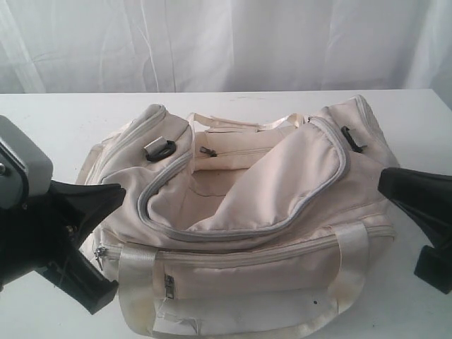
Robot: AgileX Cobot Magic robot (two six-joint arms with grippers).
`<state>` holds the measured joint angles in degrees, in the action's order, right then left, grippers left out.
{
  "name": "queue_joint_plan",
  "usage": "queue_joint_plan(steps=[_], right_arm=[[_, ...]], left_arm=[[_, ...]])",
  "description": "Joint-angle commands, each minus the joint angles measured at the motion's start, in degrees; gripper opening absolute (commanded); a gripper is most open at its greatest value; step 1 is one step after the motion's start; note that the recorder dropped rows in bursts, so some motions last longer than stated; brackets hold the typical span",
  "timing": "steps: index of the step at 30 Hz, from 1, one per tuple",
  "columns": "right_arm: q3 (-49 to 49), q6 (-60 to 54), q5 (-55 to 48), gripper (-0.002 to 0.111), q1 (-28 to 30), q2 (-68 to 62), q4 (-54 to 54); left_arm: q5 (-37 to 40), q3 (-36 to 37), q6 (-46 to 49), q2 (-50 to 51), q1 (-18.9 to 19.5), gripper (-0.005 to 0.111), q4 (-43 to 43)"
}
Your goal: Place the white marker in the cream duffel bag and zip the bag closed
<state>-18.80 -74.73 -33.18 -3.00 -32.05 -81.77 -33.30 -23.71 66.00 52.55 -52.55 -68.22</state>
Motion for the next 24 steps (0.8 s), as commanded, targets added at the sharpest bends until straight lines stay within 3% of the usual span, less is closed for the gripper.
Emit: queue_joint_plan(steps=[1,8,11,24], right_arm=[[0.03,6.81,3.47,0.000,0.20,2.96,8.42],[0.65,53.35,13.74,0.000,0.20,8.60,48.43],[3.53,66.55,19.87,0.000,0.20,10.52,60.60],[18.80,70.52,32.51,0.000,0.20,18.81,68.81]], left_arm=[[0.32,0.28,-0.29,-0.55,0.04,0.004,-1.14],[0.32,0.28,-0.29,-0.55,0.04,0.004,-1.14],[0.32,0.28,-0.29,-0.55,0.04,0.004,-1.14],[0.32,0.28,-0.29,-0.55,0.04,0.004,-1.14]])
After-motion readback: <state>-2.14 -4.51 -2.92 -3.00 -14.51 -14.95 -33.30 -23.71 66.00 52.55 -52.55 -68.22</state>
